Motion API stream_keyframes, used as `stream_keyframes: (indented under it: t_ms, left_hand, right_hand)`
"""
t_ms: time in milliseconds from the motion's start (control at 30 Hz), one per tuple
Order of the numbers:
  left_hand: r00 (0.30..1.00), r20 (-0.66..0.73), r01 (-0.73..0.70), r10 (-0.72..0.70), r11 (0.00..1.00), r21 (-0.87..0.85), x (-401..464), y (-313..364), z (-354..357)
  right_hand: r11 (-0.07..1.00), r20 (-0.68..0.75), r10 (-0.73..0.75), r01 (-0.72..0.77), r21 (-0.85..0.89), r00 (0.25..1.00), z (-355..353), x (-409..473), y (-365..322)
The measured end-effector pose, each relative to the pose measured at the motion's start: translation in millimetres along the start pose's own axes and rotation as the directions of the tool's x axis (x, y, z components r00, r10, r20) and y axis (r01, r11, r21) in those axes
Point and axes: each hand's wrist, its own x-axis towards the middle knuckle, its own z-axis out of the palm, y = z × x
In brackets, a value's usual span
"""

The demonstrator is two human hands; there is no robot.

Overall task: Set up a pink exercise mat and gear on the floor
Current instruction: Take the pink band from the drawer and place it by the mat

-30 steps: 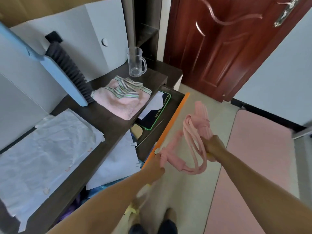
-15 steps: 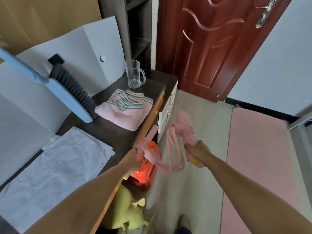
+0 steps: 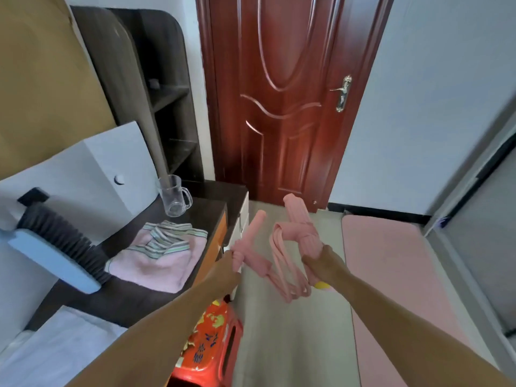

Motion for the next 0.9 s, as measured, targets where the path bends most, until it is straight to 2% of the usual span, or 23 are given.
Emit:
stream_keyframes:
  t_ms: [67, 233, 500, 733, 900]
  left_hand:
    - [0.999, 0.009, -0.041, 0.041, 0.999, 0.012, 4, 43, 1]
    - [0.996, 0.008, -0.089, 0.09, 0.989, -0.12, 43, 123, 33]
    - [0.99, 0.068, -0.102, 0.122, 0.964, -0.246, 105, 237, 101]
    - [0.982, 0.113, -0.119, 0.149, 0.964, -0.238, 152, 291, 138]
    - [0.98, 0.162, -0.08, 0.119, 0.97, -0.231, 204, 316, 147]
  right_hand:
    - [1.0, -0.048, -0.017, 0.017, -0.001, 0.999, -30, 10, 6]
    - [0.996, -0.056, -0.078, 0.076, -0.037, 0.995, -89, 41, 23]
    - [0.988, -0.084, -0.145, 0.14, -0.066, 0.986, -186, 107, 63]
    - [0.991, -0.074, -0.12, 0.115, -0.061, 0.99, -235, 152, 86]
    - [0.995, -0.051, -0.089, 0.086, -0.052, 0.995, -251, 203, 89]
